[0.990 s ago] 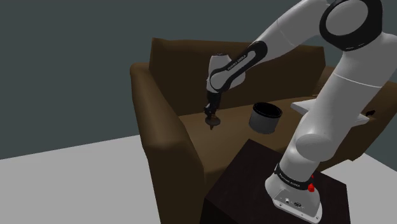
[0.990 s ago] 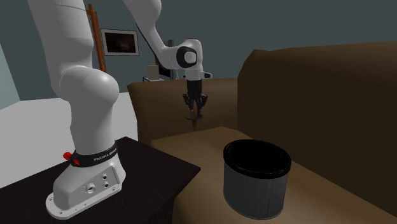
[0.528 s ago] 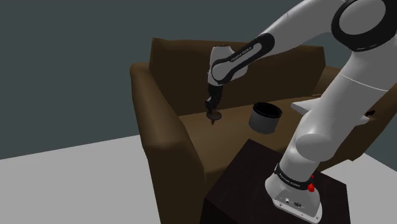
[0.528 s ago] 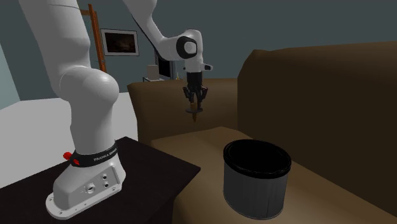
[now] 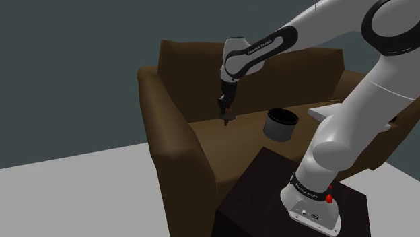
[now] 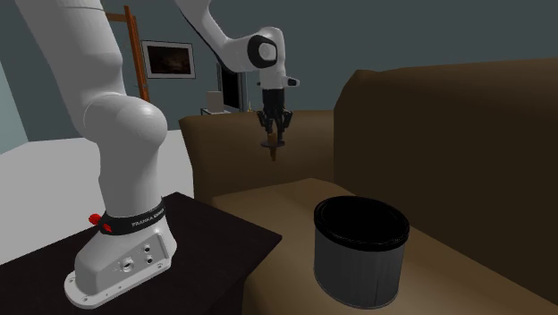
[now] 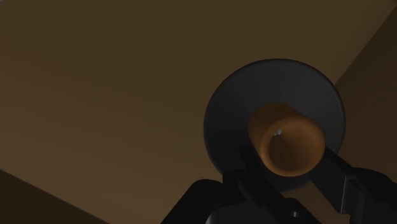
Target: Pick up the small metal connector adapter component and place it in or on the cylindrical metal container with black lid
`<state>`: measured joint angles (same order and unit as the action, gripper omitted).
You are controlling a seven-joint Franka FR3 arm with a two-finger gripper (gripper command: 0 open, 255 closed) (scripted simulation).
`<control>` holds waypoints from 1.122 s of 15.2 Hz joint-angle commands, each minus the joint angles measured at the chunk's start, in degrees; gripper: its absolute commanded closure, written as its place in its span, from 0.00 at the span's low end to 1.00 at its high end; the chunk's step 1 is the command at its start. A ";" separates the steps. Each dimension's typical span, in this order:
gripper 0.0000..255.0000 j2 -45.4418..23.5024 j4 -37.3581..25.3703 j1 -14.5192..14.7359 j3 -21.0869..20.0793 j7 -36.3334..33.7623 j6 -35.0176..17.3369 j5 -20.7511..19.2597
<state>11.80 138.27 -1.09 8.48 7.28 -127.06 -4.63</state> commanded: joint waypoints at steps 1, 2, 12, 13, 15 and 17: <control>1.00 0.97 -0.83 0.04 -0.12 -0.08 1.82 -0.03; 1.00 1.35 -1.27 0.04 -0.16 -0.08 2.64 -0.04; 1.00 4.36 -6.39 0.09 -0.50 0.00 10.75 -0.04; 1.00 4.58 -6.96 0.10 -0.53 0.01 11.55 -0.03; 1.00 4.99 -8.14 0.12 -0.59 0.05 13.13 -0.01; 1.00 5.34 -9.37 0.14 -0.65 0.08 14.71 0.01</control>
<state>16.98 129.58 -0.94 7.82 7.29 -113.19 -4.63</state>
